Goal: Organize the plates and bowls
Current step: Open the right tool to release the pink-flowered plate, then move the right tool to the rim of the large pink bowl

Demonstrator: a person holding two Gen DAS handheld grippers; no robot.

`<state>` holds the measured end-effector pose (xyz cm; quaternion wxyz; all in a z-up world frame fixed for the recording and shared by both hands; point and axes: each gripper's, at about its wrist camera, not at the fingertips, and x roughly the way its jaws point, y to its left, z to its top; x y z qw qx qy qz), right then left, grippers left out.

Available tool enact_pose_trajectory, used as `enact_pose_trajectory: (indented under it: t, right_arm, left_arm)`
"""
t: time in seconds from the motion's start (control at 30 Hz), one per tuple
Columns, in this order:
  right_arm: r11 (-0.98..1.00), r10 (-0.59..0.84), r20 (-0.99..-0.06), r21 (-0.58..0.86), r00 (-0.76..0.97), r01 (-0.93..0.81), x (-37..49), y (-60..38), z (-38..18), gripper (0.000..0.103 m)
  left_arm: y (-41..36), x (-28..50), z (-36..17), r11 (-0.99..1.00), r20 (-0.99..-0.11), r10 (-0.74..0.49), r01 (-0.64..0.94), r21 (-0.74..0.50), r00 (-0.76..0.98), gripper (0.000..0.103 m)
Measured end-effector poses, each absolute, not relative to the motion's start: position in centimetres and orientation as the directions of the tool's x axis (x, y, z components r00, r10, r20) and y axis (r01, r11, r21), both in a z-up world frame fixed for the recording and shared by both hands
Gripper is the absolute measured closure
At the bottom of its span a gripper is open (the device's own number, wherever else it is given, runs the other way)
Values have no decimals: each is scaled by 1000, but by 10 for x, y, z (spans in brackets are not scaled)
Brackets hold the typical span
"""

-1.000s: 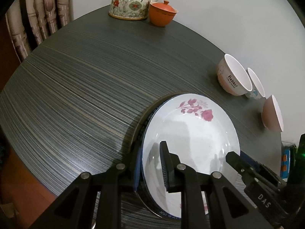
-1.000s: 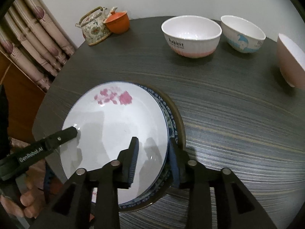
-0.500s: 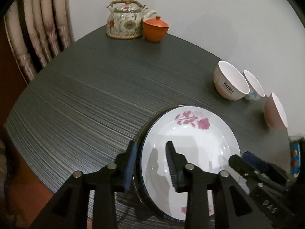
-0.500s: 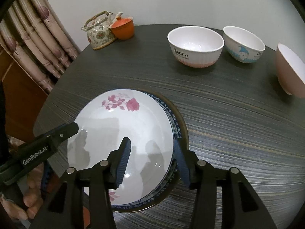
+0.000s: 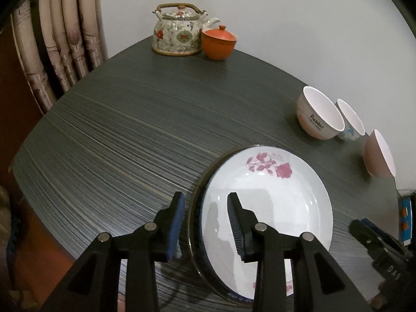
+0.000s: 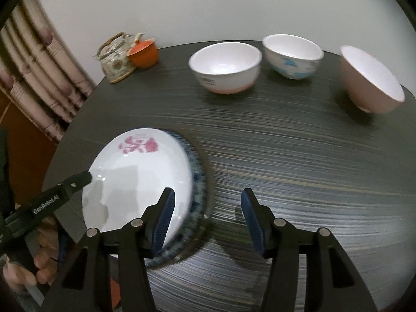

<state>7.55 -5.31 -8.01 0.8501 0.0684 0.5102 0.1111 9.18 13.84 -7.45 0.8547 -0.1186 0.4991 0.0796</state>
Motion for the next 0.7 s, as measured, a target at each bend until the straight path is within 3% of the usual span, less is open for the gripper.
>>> enact_pose_trajectory:
  t: [0.43,0.7]
  right_arm:
    - [974,177,-864,223,471,43,65,-157,-74,52]
    - [950,144,-863,258,483,177,67,-245,-68,52]
  left_arm:
    - [141,88,-64,936,-877,156,-352,-15,454,68]
    - [70,121,-33,978,-876,87,-210,-16,475,68]
